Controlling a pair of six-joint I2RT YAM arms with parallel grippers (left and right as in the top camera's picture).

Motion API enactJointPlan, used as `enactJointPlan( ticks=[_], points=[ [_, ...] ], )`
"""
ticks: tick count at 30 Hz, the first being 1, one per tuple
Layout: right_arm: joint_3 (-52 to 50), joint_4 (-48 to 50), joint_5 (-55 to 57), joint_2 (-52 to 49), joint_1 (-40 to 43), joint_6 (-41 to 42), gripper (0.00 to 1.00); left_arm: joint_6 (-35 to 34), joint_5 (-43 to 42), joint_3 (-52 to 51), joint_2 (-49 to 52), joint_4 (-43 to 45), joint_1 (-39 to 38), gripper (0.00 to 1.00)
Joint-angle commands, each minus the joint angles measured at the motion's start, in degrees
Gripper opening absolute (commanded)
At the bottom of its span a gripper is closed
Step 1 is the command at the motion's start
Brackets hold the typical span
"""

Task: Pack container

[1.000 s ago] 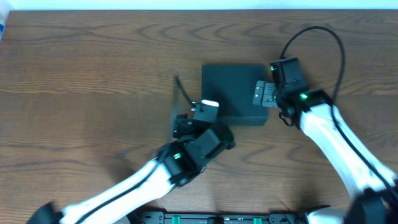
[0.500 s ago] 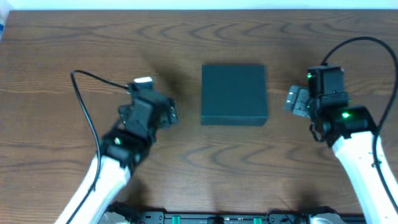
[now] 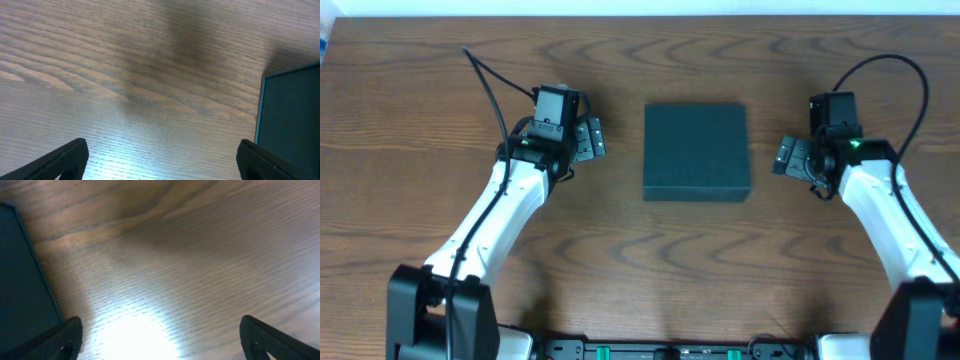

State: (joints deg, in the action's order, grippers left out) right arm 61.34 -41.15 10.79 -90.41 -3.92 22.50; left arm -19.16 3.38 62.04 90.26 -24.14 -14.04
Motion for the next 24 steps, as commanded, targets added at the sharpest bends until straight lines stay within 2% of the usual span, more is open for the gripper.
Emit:
enactJointPlan(
  ticks=[1,24],
  points=[
    [0.04,1.05,-1.22,-1.84,-1.09,-0.44,0.99,1.44,-0.22,1.03,0.90,0.44,0.13,0.96],
    [0.02,11.93,-8.15,-8.35,-8.09,-2.40,0.99,1.44,-0.22,1.01,1.25,0.83,0.15,0.96]
  ],
)
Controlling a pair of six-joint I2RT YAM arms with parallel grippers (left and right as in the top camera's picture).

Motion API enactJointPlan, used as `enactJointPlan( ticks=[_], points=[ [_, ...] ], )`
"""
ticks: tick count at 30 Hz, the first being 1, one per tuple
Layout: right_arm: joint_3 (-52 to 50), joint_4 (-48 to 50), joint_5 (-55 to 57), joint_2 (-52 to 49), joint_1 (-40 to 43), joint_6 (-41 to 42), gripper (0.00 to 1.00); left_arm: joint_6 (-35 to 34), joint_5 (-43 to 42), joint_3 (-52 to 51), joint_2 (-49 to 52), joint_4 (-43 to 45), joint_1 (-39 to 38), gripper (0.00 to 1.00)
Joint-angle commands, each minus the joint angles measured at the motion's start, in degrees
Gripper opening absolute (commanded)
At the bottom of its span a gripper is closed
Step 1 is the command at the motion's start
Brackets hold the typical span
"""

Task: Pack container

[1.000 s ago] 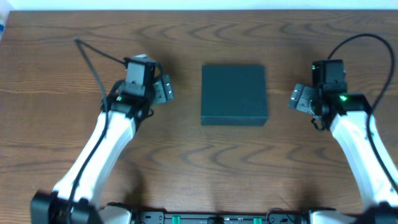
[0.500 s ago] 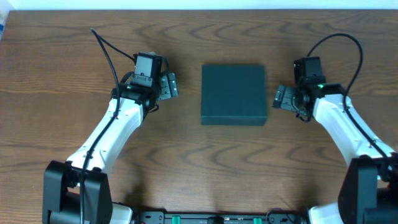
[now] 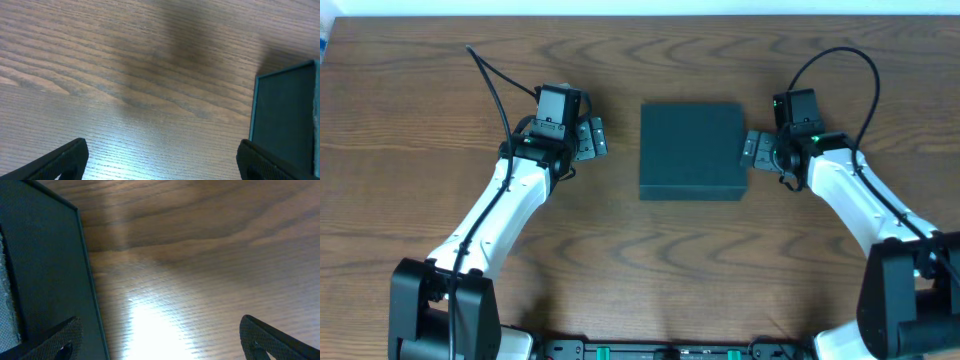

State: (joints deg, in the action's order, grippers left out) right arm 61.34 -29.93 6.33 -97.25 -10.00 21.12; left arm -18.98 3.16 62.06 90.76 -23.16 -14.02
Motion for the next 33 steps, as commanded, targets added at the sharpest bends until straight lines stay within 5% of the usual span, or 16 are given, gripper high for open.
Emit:
enactJointPlan(
  ticks=[1,13,33],
  points=[
    [0.02,1.05,-3.96,-1.81,-2.27,-1.01,0.99,1.27,0.00,0.98,0.74,-0.15,0.13,0.96],
    [0.04,2.38,-1.77,-3.06,-6.32,-0.81,0.99,1.27,0.00,0.98,0.74,-0.17,0.13,0.96],
    [0.04,6.80,-1.62,-3.06,-1.90,-1.05,0.99,1.20,-4.70,-1.42,8.87,1.29,-1.51,0.96]
  ],
)
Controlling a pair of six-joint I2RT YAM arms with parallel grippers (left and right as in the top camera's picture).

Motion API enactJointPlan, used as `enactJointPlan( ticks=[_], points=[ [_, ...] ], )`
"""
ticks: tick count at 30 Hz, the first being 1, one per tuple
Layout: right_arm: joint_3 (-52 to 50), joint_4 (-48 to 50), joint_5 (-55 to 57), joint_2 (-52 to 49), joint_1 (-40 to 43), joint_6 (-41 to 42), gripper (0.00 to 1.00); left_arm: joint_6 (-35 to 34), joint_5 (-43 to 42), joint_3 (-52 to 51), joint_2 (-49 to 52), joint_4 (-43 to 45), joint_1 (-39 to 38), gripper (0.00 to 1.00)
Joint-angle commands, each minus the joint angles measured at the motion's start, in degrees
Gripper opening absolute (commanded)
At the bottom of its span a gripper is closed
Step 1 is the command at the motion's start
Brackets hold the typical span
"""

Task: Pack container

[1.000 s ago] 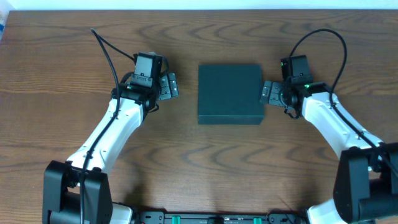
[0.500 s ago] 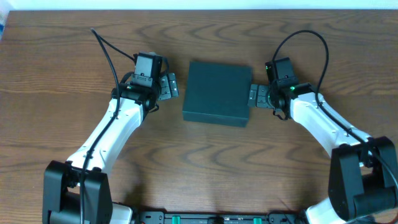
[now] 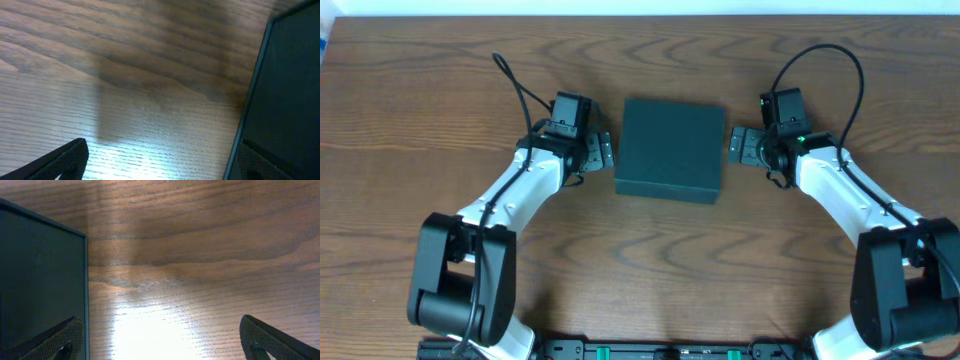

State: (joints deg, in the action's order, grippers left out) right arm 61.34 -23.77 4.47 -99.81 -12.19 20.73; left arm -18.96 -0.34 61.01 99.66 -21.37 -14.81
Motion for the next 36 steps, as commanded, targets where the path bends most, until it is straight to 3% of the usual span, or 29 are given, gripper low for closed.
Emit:
enactJointPlan(
  ticks=[1,20,25,36],
  points=[
    [0.04,0.96,0.24,-0.50,0.28,-0.66,0.99,0.90,-1.25,-0.39,-0.02,-1.01,-0.85,0.95],
    [0.04,3.19,0.26,-0.50,0.28,-0.63,0.99,-2.93,-0.28,-0.39,-0.02,-5.22,-4.66,0.95],
    [0.04,2.97,0.26,-0.20,0.26,-0.61,0.99,-2.91,5.73,-0.37,-0.09,-5.14,-4.59,0.95],
    [0.20,-4.42,4.17,16.22,0.07,-4.52,0.99,1.84,10.36,-0.35,-12.39,-6.49,-3.98,0.95]
  ],
)
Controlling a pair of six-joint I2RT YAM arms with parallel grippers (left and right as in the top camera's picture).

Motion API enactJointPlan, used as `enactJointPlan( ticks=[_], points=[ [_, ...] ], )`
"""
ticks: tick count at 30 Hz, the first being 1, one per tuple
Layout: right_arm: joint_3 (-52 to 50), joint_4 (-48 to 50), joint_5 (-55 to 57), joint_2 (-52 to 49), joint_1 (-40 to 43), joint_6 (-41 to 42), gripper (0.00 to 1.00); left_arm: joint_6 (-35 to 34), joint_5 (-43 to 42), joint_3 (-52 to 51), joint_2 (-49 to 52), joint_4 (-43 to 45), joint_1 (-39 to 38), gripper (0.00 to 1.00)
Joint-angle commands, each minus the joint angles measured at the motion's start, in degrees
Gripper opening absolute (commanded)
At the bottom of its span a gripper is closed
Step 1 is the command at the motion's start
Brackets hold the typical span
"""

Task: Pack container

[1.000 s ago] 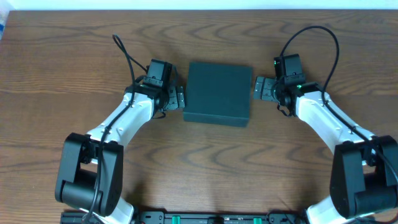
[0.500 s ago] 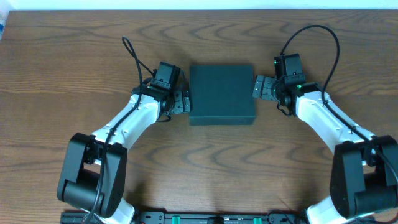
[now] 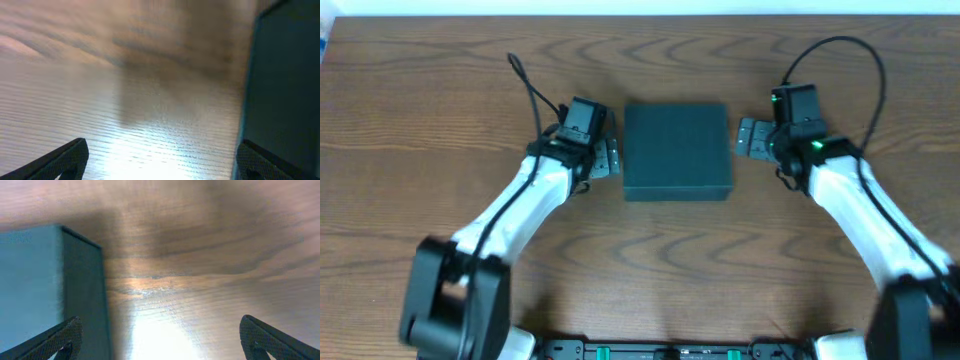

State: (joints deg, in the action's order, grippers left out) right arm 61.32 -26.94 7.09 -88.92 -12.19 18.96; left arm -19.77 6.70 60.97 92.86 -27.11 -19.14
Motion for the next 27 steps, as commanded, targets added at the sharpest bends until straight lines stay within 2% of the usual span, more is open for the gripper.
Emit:
enactJointPlan(
  ticks=[1,10,18,23,27],
  points=[
    [0.22,-3.02,1.60,7.93,-0.13,-3.56,0.99,3.37,3.32,-0.31,-7.67,-1.60,0.35,0.95],
    [0.22,-16.37,2.14,30.16,-5.81,-8.57,0.99,10.86,2.73,-0.31,-25.18,-14.36,-0.59,0.95],
    [0.22,-27.82,2.12,48.92,-13.49,-8.13,0.99,10.78,2.71,-0.39,-40.22,-24.48,-5.27,0.95],
    [0.22,-38.60,2.12,56.04,-13.90,-3.13,0.99,10.54,2.93,-0.48,-48.92,-28.72,-8.00,0.96],
    [0.22,-41.81,0.61,59.65,-13.90,-1.84,0.99,9.18,2.91,-0.50,-52.30,-33.51,-8.00,0.95]
  ],
)
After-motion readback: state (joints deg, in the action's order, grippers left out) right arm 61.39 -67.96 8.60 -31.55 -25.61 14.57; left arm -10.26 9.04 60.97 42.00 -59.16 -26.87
